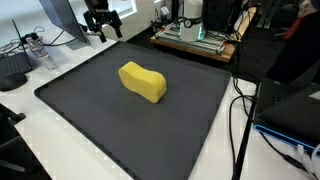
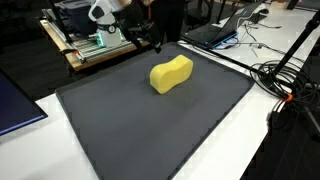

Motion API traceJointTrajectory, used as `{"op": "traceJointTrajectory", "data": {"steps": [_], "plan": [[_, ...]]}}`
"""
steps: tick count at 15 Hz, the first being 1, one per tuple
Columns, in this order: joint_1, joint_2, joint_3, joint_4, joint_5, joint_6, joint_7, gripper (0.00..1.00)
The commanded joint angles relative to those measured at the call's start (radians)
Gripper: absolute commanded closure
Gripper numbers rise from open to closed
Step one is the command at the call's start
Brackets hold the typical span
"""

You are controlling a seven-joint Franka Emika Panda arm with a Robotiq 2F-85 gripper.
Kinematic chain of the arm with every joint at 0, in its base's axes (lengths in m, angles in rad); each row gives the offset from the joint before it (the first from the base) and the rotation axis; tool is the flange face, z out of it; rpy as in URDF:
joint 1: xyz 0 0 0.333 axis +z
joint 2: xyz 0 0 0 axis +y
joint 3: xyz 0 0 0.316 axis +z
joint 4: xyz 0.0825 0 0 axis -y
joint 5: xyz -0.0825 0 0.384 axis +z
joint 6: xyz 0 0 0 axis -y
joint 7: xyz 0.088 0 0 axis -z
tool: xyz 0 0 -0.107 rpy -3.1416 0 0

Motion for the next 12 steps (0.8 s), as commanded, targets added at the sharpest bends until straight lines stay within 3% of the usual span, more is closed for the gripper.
{"op": "traceJointTrajectory", "data": {"steps": [1, 5, 12], "plan": [[-0.029, -0.027, -0.022, -0.072, 0.131, 0.021, -0.094, 0.0], [-0.045, -0.041, -0.044, -0.15, 0.257, 0.058, -0.208, 0.0], [-0.043, -0.068, -0.054, -0.326, 0.469, 0.19, -0.53, 0.0]]}}
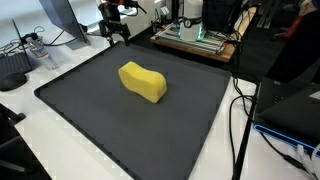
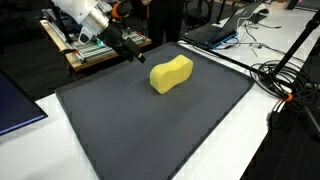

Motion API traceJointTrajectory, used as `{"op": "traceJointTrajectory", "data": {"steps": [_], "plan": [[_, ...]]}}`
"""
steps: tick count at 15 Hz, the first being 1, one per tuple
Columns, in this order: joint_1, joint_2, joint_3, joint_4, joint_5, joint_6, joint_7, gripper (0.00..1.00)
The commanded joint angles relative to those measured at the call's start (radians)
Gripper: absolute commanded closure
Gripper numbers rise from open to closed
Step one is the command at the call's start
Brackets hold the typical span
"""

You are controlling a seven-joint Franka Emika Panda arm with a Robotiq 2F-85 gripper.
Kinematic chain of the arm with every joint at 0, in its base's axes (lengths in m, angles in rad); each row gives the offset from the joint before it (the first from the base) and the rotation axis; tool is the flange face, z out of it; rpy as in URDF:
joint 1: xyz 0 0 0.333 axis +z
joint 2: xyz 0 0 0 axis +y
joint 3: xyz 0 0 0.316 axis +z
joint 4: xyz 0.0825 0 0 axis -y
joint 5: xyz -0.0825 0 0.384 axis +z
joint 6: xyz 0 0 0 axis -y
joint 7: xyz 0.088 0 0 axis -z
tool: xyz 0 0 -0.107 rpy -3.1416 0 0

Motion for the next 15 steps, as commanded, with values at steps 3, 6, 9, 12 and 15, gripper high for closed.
{"op": "traceJointTrajectory", "data": {"steps": [3, 6, 9, 12, 15], "plan": [[-0.004, -0.056, 0.004, -0.141, 0.206, 0.071, -0.254, 0.0], [-0.008, -0.068, -0.002, -0.191, 0.35, 0.056, -0.407, 0.0], [-0.003, -0.073, -0.006, -0.234, 0.461, 0.049, -0.539, 0.0], [0.018, -0.083, 0.007, -0.269, 0.581, 0.094, -0.67, 0.0], [0.05, -0.09, 0.03, -0.289, 0.669, 0.139, -0.791, 0.0]]}}
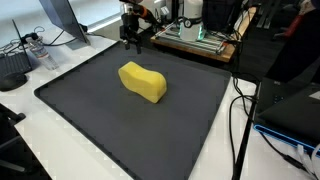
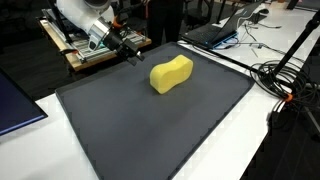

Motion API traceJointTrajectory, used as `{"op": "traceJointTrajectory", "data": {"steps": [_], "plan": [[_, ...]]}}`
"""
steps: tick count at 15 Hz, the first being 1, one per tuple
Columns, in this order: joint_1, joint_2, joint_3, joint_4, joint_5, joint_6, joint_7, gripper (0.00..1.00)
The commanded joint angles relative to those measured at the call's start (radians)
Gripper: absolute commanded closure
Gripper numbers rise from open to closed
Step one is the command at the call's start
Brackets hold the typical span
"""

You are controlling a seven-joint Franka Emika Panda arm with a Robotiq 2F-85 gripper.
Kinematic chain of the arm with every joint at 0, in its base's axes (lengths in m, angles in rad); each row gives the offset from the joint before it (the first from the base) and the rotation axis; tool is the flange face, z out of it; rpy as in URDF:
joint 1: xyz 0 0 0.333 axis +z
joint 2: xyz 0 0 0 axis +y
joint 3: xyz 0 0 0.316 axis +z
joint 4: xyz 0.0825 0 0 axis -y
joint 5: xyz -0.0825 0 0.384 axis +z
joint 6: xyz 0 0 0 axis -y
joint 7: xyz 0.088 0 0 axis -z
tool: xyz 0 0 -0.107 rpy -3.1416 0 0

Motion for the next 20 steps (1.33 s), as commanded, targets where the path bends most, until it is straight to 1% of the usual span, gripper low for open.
{"op": "traceJointTrajectory", "data": {"steps": [1, 3, 6, 9, 12, 14, 16, 18, 20], "plan": [[0.048, -0.051, 0.034, -0.049, 0.114, 0.067, -0.139, 0.0], [0.083, -0.062, 0.062, -0.054, 0.17, 0.108, -0.179, 0.0], [0.147, -0.091, 0.118, -0.06, 0.231, 0.205, -0.192, 0.0], [0.208, -0.103, 0.177, -0.052, 0.238, 0.316, -0.156, 0.0], [0.263, -0.104, 0.233, -0.044, 0.196, 0.425, -0.068, 0.0], [0.301, -0.109, 0.271, -0.04, 0.15, 0.502, 0.019, 0.0], [0.335, -0.108, 0.307, -0.035, 0.053, 0.576, 0.146, 0.0], [0.357, -0.107, 0.332, -0.043, -0.113, 0.621, 0.306, 0.0], [0.363, -0.093, 0.341, -0.054, -0.285, 0.645, 0.464, 0.0]]}}
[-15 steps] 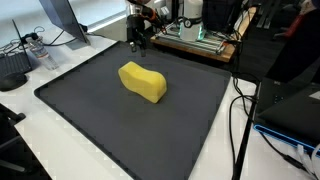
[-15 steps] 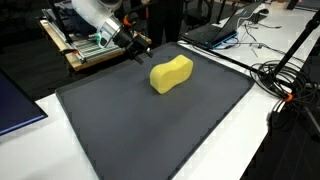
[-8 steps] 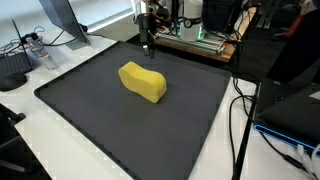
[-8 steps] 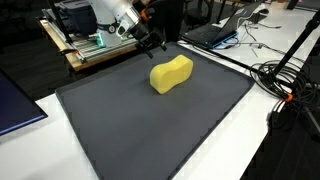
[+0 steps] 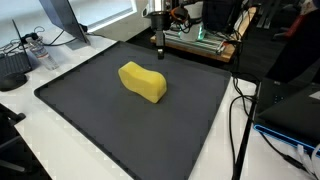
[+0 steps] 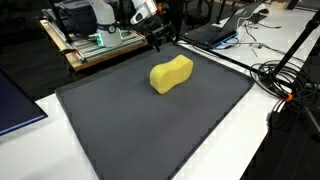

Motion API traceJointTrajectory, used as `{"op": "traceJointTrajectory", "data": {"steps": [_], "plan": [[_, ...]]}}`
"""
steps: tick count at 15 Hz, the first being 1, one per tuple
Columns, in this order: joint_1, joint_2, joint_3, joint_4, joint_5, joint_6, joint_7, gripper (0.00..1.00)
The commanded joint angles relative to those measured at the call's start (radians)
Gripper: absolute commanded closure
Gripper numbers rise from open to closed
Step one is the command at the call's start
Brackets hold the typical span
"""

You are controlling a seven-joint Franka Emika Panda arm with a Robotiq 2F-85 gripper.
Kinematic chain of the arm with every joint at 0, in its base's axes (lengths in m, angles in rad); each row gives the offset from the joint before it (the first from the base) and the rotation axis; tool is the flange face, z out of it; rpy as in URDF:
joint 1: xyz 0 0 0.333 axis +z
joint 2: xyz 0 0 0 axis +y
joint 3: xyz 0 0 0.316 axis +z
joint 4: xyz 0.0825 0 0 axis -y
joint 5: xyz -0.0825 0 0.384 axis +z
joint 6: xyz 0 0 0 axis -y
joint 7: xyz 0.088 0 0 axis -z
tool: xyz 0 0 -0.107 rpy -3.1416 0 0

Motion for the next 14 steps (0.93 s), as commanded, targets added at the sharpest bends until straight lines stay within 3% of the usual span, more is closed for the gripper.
{"op": "traceJointTrajectory", "data": {"steps": [1, 6, 10, 11, 14], "plan": [[0.01, -0.008, 0.013, -0.035, -0.288, 0.036, 0.273, 0.0], [-0.044, -0.04, -0.035, -0.031, -0.7, -0.053, 0.53, 0.0], [-0.114, -0.095, -0.068, 0.051, -1.03, -0.239, 0.765, 0.0], [-0.126, -0.117, -0.072, 0.097, -1.093, -0.327, 0.826, 0.0], [-0.147, -0.109, -0.076, 0.276, -1.142, -0.542, 0.958, 0.0]]}}
